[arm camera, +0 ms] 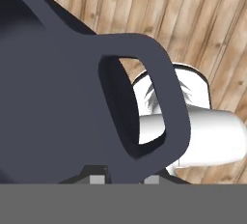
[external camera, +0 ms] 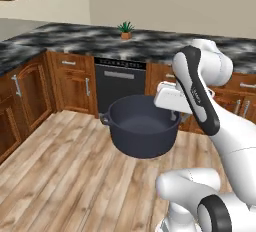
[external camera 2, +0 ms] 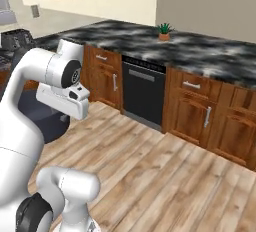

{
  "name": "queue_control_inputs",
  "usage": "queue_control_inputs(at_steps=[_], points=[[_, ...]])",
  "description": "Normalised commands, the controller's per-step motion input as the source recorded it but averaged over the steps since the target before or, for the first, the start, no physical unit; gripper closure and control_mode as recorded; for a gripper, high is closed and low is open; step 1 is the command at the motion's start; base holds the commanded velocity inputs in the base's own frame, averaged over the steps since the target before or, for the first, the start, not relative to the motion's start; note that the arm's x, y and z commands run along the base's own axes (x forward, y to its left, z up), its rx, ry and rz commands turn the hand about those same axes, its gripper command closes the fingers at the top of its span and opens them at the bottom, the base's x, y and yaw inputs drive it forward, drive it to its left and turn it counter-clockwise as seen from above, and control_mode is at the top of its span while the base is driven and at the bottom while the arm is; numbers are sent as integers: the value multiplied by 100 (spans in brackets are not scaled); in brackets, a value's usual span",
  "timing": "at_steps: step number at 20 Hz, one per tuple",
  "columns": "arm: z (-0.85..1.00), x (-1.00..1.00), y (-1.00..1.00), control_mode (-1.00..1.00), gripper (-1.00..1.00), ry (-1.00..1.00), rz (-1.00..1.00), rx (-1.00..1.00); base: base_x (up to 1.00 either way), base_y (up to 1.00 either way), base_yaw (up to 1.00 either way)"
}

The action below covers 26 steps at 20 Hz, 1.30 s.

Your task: Move the pot and pan from the stove into the sink.

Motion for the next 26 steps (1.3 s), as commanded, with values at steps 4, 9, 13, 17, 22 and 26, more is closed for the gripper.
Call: queue_control_inputs(at_steps=[4, 9, 13, 17, 22, 26], points=[[0, 0, 0, 100, 100, 0, 0, 0, -8, 0, 49], [0, 0, 0, 100, 100, 0, 0, 0, -8, 0, 49], [0, 0, 0, 100, 100, 0, 0, 0, -8, 0, 49], [0, 0, 0, 100, 100, 0, 0, 0, -8, 0, 49], [0, 0, 0, 100, 100, 0, 0, 0, -9, 0, 49], [0, 0, 0, 100, 100, 0, 0, 0, -7, 0, 49]])
